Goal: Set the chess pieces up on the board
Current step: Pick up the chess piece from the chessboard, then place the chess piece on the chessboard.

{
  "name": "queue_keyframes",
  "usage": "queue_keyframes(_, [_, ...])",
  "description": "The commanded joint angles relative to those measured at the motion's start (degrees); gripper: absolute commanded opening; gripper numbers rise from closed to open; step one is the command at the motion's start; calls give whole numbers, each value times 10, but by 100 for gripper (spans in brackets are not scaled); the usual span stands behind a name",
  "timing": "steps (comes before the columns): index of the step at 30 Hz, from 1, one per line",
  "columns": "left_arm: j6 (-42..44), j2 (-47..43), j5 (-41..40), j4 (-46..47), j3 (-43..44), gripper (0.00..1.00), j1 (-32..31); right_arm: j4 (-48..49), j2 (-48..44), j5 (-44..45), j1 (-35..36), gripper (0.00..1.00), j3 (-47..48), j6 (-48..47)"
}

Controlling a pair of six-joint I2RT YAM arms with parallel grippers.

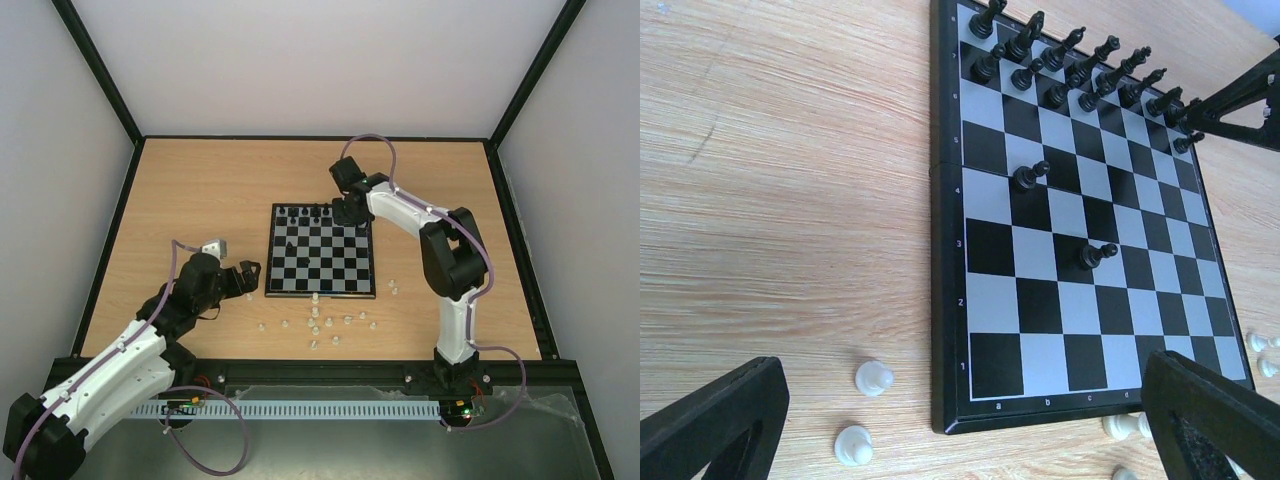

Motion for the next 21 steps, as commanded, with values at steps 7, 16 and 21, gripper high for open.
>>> queue_keyframes(7, [5,-3,3,9,6,100,2,-34,33,6,-8,11,20,-10])
queue_keyframes(16, [6,-6,0,7,5,99,2,-33,45,17,-14,12,20,-11])
queue_keyframes(21, [6,-3,2,10,5,99,2,-29,49,17,-18,15,18,-12])
